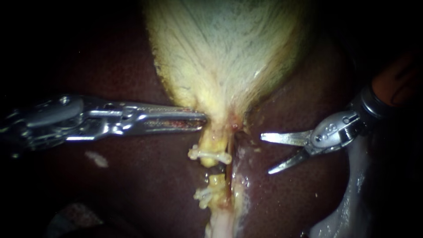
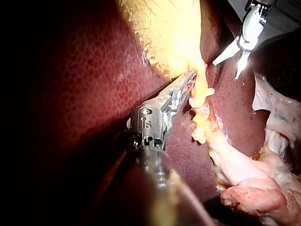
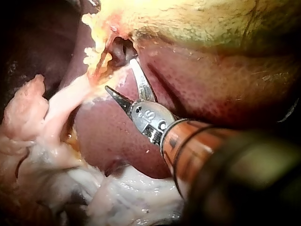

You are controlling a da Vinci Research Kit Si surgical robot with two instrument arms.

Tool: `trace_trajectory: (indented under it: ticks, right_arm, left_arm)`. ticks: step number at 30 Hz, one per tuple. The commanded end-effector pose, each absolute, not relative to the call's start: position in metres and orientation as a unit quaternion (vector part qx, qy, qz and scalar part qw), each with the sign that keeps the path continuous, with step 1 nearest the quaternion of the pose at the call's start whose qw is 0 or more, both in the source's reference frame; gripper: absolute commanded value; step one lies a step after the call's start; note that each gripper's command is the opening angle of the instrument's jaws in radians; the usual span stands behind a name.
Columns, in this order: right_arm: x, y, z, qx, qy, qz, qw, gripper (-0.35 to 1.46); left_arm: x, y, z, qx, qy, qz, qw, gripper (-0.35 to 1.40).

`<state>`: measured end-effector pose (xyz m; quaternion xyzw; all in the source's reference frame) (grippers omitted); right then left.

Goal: Go back from the cut left tube

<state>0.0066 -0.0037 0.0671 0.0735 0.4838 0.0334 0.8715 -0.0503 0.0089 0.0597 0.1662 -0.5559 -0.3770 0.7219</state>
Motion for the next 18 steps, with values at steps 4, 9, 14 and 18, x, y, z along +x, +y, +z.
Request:
trace_trajectory:
  ticks: [4,9,14,18]
  right_arm:
    - [0.0064,-0.0036,0.0671,0.074,0.484,0.034,0.871,1.43]
    - [0.0064,-0.0036,0.0672,0.074,0.484,0.034,0.871,1.43]
    - [0.0064,-0.0036,0.0672,0.074,0.484,0.034,0.871,1.43]
    - [0.0064,-0.0035,0.0672,0.074,0.484,0.034,0.871,1.43]
  left_arm:
    - [-0.0505,0.0086,0.0595,0.167,-0.556,-0.376,0.722,-0.35]
    - [-0.0506,0.0086,0.0594,0.167,-0.556,-0.376,0.722,-0.35]
    - [-0.0506,0.0086,0.0594,0.167,-0.556,-0.376,0.722,-0.35]
    - [-0.0507,0.0086,0.0594,0.167,-0.556,-0.377,0.722,-0.35]
